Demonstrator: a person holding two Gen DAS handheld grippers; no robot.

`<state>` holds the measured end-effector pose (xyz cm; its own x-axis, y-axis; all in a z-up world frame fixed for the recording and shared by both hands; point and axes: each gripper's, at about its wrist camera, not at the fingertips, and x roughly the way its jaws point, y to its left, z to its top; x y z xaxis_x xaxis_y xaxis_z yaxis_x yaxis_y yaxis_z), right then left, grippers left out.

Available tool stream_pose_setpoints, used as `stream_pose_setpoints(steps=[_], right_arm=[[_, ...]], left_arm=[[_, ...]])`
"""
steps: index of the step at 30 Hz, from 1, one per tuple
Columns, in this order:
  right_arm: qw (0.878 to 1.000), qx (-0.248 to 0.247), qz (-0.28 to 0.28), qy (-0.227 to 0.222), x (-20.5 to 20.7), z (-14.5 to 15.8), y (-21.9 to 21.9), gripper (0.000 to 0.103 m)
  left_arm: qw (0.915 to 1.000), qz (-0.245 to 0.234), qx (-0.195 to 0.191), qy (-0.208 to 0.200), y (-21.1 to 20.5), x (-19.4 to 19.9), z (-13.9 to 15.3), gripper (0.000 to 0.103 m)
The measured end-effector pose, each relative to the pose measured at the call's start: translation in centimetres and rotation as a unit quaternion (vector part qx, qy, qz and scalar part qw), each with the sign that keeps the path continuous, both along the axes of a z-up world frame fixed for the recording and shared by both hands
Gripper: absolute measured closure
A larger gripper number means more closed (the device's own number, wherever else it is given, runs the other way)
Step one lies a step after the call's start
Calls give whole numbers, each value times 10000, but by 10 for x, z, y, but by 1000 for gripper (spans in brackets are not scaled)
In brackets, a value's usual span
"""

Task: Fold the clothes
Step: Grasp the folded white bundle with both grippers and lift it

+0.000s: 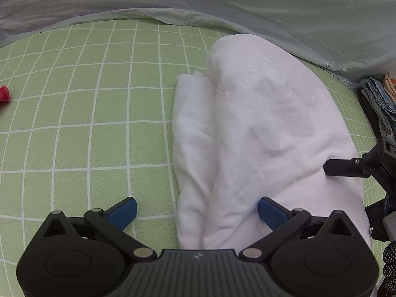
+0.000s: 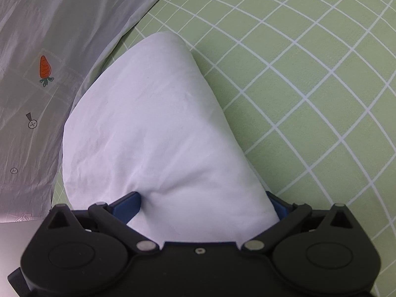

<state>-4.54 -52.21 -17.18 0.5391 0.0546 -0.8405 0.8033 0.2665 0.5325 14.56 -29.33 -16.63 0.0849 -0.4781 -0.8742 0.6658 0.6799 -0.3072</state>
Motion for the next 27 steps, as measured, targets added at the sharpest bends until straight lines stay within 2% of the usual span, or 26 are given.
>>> stream_pose_setpoints(steps=[1,3,4,5,6,7,8,10,14,18,23,27], right_arm=[[10000,-3,21,0,1,-1,0,0],[10000,-20,46,-17,2,-1,0,2],[10000,-66,36,-53,-1,0,2,11],[9999,-129,33,-78,-5,2,3,19],[9997,-190,29,-127,-10,4,5,23],[9995,-236,23,-216,-15,6,7,32],[9992,-265,19,-312,-20,8,8,41],[9983,-309,39,-484,-29,13,8,53],[9967,-499,101,-628,-47,25,3,61],[9955,-653,-158,-670,-88,40,-10,62],[9904,-1026,-672,-636,-166,61,-30,62],[9869,-1163,-828,-757,-237,66,-79,62]], left_arm=[[9999,-3,-89,45,-2,-1,0,4],[9982,-70,-470,356,-5,-4,1,28],[9972,25,-577,475,-6,-6,2,33],[9979,6,-539,368,-10,-11,5,35],[9984,-14,-498,257,-13,-15,7,38],[9985,-51,-511,190,-16,-20,9,45],[9984,-14,-535,177,-16,-24,10,51],[9982,44,-569,175,-18,-34,14,57],[9974,163,-659,246,-22,-56,23,72],[9952,-108,-919,324,-42,-94,33,76],[9880,-903,-1196,369,-92,-154,46,77],[9819,-1342,-1328,176,-148,-221,60,77]])
